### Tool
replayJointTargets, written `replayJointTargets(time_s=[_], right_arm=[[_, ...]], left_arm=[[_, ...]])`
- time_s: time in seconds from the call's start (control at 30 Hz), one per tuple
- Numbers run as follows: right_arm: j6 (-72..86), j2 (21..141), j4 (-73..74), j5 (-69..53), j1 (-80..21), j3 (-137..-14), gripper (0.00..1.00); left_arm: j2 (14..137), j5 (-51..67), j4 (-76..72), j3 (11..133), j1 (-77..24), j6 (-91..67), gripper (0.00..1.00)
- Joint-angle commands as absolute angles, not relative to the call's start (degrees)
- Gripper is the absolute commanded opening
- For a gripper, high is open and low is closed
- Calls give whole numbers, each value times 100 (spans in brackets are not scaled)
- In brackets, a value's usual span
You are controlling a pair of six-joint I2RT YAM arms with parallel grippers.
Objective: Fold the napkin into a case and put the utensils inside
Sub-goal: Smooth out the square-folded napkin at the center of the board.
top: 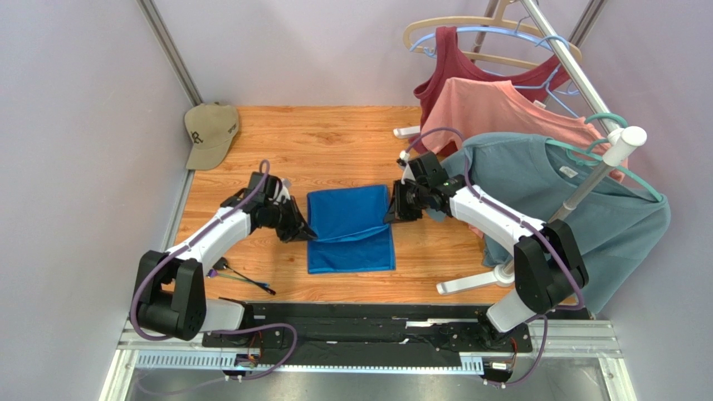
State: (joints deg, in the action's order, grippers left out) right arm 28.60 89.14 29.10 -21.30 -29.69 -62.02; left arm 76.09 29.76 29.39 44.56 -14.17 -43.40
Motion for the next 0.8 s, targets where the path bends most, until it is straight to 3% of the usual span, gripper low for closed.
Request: replayJointTargets(time_s=[0.0,0.4,0.77], right_arm=[[2874,8614,2690,-2320,-2962,-5626,0],[3313,7989,2399,-2364,-3023,-4694,0],[4121,7857,1811,-2093,-3735,-3973,0]], left_arm=[[7392,2866,2409,3904,-1827,-4702,0],[7110,2479,3005,3683,-1854,-4403,0],[7206,2118,3138,3507,-1854,-4404,0]])
